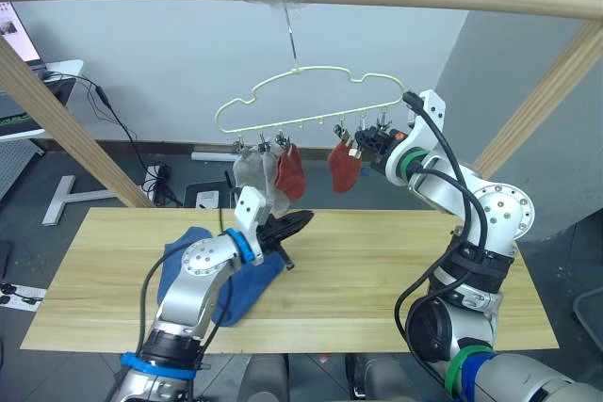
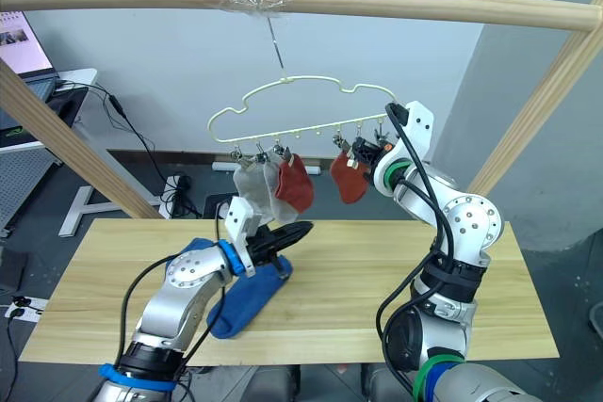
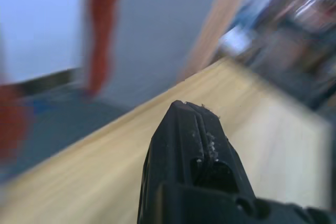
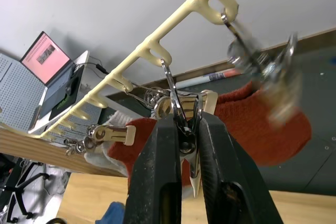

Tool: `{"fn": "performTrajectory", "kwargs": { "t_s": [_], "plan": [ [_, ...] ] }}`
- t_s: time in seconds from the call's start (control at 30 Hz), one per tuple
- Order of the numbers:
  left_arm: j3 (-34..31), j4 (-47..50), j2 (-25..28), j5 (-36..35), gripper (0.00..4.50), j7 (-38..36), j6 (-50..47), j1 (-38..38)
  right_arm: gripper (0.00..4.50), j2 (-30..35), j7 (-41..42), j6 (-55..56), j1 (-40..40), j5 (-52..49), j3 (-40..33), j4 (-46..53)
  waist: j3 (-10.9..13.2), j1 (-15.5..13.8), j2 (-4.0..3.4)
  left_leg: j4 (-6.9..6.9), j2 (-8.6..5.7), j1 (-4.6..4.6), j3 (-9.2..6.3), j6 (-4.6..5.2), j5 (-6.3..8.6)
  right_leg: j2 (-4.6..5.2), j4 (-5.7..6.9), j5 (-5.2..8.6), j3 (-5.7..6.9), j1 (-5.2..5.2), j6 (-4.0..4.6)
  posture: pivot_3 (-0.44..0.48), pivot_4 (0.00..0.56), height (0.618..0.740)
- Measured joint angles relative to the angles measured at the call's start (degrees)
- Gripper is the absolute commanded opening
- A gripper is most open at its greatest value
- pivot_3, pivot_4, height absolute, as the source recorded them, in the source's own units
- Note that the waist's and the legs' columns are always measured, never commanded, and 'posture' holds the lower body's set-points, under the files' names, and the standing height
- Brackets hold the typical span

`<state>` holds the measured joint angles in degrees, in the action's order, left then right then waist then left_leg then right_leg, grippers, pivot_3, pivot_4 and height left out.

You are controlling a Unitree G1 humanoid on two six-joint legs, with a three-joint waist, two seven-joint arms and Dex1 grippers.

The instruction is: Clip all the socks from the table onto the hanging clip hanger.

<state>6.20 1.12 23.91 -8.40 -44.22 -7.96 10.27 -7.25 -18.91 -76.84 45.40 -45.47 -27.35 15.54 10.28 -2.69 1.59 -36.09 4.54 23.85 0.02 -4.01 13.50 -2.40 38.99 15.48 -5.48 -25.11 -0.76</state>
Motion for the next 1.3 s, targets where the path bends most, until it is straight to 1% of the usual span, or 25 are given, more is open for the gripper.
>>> {"fn": "performTrajectory", "kwargs": {
  "t_s": [0.07,0.13,0.33,0.4,0.43,0.53,0.67,0.73,0.8,0.9,0.97,1.13,1.3],
  "plan": [
    [0.2,-3.4,2.9,2.1,1.21,-0.1,0.5,-1.6,0.14,-0.1,0.0,0.1,-0.1,0.0,0.5,0.1,0.0,0.0,-0.01,0.00,0.00,0.02,0.01,0.00,0.00,0.00,-0.01,0.03,0.01,-0.02,-0.05,0.190,0.181,0.740],
    [0.7,-6.5,4.4,4.1,1.84,-0.1,0.5,-2.2,0.14,-0.1,-0.1,0.2,-0.4,0.0,1.2,0.1,0.0,-0.2,-0.01,0.00,0.00,0.03,0.01,0.00,0.00,0.01,-0.02,0.09,0.02,-0.02,-0.15,0.190,0.182,0.740],
    [2.6,-8.4,5.2,8.3,3.74,1.4,-0.2,-2.3,0.14,-0.1,-0.2,0.9,-1.0,-0.3,1.9,0.1,0.0,-0.2,-0.01,0.00,0.00,0.03,0.02,0.00,0.00,0.02,-0.01,0.06,0.01,-0.03,-0.11,0.188,0.187,0.740],
    [3.1,-8.7,5.2,9.1,4.29,1.6,-1.3,-2.3,0.14,-0.1,-0.2,1.2,-1.2,-0.3,2.0,0.1,0.0,-0.1,-0.01,0.01,0.01,0.03,0.01,0.00,0.00,0.02,-0.01,0.07,0.02,-0.04,-0.11,0.187,0.189,0.740],
    [3.4,-8.8,5.1,9.3,4.49,1.6,-1.7,-2.3,0.14,-0.1,-0.2,1.2,-1.2,-0.4,2.1,0.1,0.0,-0.1,-0.01,0.01,0.01,0.03,0.01,0.00,0.00,0.02,0.00,0.07,0.02,-0.03,-0.11,0.183,0.189,0.740],
    [4.0,-9.4,5.0,9.9,4.49,1.8,-1.8,-2.2,0.14,-0.1,-0.3,1.3,-1.4,-0.4,2.2,0.1,0.0,-0.1,-0.01,0.01,0.00,0.03,0.03,0.00,0.00,0.02,0.00,0.07,0.01,-0.03,-0.11,0.179,0.192,0.740],
    [5.2,-16.8,2.8,12.6,4.49,4.9,-0.9,-0.1,0.14,0.1,-0.3,1.4,-1.7,-0.4,2.6,0.4,0.0,-0.1,-0.01,-0.01,0.00,0.02,0.02,0.00,0.00,0.02,0.00,0.08,0.01,-0.03,-0.13,0.169,0.192,0.740],
    [5.3,-18.3,2.5,13.4,4.49,6.2,0.0,0.7,0.14,0.1,-0.3,1.4,-1.9,-0.5,2.8,0.5,0.0,-0.1,-0.01,0.00,0.00,0.01,0.00,0.00,0.00,0.02,0.01,0.06,0.02,-0.01,-0.11,0.165,0.192,0.740],
    [5.1,-18.9,2.5,13.4,4.49,6.5,-1.0,1.5,0.14,0.2,-0.3,1.4,-1.9,-0.5,2.8,0.5,0.0,-0.1,0.00,0.00,0.00,0.00,0.01,0.00,0.00,0.02,0.02,0.07,0.02,0.00,-0.12,0.161,0.193,0.740],
    [4.6,-18.2,2.7,11.5,3.86,3.8,-5.5,1.3,0.14,0.3,-0.3,1.5,-2.1,-0.5,2.9,0.6,0.0,0.2,-0.01,0.00,0.00,-0.04,0.03,0.00,0.00,0.02,0.02,0.08,0.00,0.03,-0.13,0.156,0.194,0.740],
    [4.5,-17.3,3.0,11.3,3.30,3.3,-7.4,1.1,0.14,0.3,-0.3,1.6,-2.2,-0.5,2.9,0.6,0.0,0.3,-0.03,0.00,0.00,-0.06,0.03,0.00,0.00,0.02,0.02,0.08,0.00,0.04,-0.14,0.154,0.193,0.740],
    [2.9,-13.9,2.8,6.8,1.78,-0.6,-13.8,0.1,0.14,0.4,-0.4,2.0,-2.3,-0.6,2.9,0.7,0.0,0.4,-0.03,-0.01,-0.01,-0.05,0.02,0.00,0.00,0.02,0.03,0.09,0.01,0.05,-0.17,0.154,0.193,0.740],
    [2.9,-12.3,2.5,3.7,0.21,-3.2,-16.7,-1.2,0.14,0.4,-0.4,2.3,-2.3,-0.6,2.9,0.7,0.0,0.5,-0.03,-0.01,0.00,-0.04,0.00,0.00,0.00,0.02,0.02,0.09,0.03,0.04,-0.16,0.152,0.195,0.740]
  ]
}}
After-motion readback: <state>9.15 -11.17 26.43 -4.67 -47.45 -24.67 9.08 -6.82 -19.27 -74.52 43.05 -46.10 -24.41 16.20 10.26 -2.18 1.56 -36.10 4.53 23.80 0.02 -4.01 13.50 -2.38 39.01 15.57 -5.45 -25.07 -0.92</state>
